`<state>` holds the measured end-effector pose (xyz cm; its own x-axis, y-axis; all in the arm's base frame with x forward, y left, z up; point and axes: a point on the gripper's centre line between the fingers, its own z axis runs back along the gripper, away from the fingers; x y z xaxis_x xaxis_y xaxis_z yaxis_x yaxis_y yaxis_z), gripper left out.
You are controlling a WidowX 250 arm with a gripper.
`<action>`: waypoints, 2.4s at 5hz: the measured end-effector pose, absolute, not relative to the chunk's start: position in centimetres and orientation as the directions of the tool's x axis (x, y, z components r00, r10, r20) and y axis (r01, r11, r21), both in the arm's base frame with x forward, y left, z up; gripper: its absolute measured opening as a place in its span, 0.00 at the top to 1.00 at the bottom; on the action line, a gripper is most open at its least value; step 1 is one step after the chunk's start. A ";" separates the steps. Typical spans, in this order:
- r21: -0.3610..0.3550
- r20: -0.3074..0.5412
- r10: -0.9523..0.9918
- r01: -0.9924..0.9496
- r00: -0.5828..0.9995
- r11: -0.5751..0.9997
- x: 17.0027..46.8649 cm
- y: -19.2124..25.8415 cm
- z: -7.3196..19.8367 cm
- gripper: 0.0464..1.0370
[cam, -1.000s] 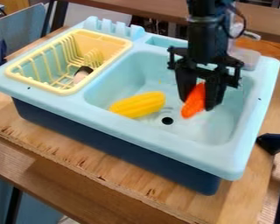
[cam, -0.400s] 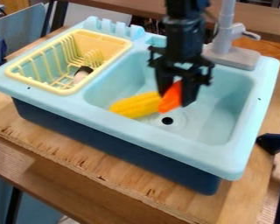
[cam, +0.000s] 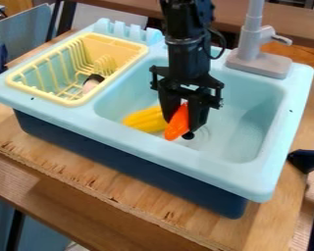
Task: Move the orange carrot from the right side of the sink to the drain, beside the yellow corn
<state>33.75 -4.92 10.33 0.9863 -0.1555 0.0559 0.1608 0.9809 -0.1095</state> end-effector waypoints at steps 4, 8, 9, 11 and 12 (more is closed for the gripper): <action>-0.157 0.074 -0.165 0.174 0.984 0.972 38.3 -6.3 8.0 0.48; -0.008 0.071 -0.190 0.191 0.979 0.982 36.6 -6.8 15.5 0.04; 0.094 0.061 -0.229 0.223 0.971 0.970 36.3 -7.4 19.3 0.04; 0.156 -0.013 -0.214 0.213 0.977 0.964 33.0 -7.8 23.5 0.04; 0.100 -0.045 -0.121 0.125 0.992 0.987 31.3 -6.0 23.2 0.04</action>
